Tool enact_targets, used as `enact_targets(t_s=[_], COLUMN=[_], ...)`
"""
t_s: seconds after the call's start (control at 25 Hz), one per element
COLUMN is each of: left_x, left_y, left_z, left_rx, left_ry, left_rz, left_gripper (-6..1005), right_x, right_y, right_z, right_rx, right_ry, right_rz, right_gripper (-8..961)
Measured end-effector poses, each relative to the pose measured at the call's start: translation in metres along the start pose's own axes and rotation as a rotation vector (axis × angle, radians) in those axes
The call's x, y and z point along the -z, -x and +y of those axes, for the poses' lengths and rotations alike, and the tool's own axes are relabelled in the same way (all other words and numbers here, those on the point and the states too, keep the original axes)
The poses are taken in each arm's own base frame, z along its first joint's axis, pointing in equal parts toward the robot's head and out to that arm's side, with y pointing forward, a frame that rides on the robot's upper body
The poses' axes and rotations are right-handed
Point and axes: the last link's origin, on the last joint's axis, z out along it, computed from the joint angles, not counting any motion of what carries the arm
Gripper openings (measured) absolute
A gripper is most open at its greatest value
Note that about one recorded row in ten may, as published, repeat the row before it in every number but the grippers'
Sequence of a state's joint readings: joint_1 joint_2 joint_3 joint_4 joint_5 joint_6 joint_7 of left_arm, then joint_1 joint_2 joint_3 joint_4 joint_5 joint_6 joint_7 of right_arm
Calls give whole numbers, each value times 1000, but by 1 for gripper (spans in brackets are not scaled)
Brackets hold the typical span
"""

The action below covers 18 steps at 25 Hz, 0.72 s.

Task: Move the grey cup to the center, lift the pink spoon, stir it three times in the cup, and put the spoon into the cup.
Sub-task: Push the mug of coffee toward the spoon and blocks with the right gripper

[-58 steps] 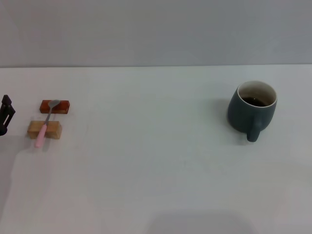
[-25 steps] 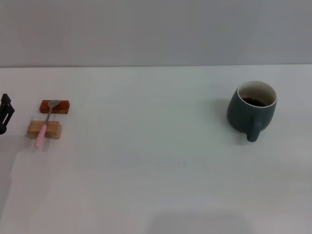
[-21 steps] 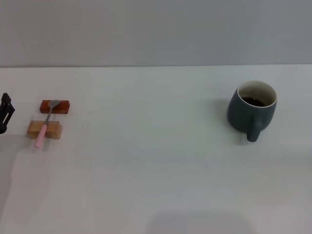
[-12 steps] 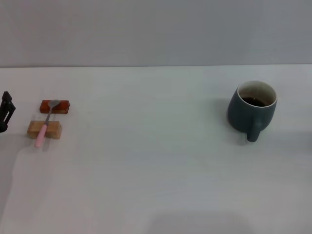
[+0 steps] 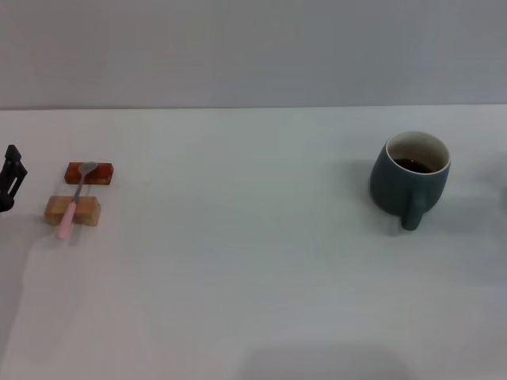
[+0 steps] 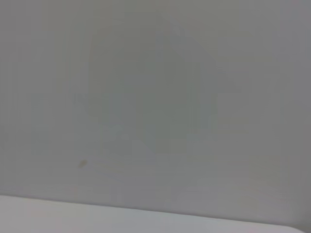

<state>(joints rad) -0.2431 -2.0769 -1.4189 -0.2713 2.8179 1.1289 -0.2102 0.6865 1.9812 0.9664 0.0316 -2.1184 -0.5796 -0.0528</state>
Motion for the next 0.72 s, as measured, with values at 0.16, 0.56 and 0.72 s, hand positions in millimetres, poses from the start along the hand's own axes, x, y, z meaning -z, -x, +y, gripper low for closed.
enact_targets(t_s=[0.16, 0.56, 0.72], left_x=[-1, 0, 0], left_y=[0, 0, 0], left_z=[1, 1, 1], left_rx=[1, 2, 2], left_ry=[2, 1, 1], left_rz=[1, 0, 0], left_gripper=[834, 833, 834], right_x=[-3, -7, -7], right_y=[5, 13, 14], right_z=[16, 52, 59], right_rx=[18, 67, 73], right_ry=[48, 144, 160], right_rz=[7, 20, 19], right_gripper=[-1, -1, -1])
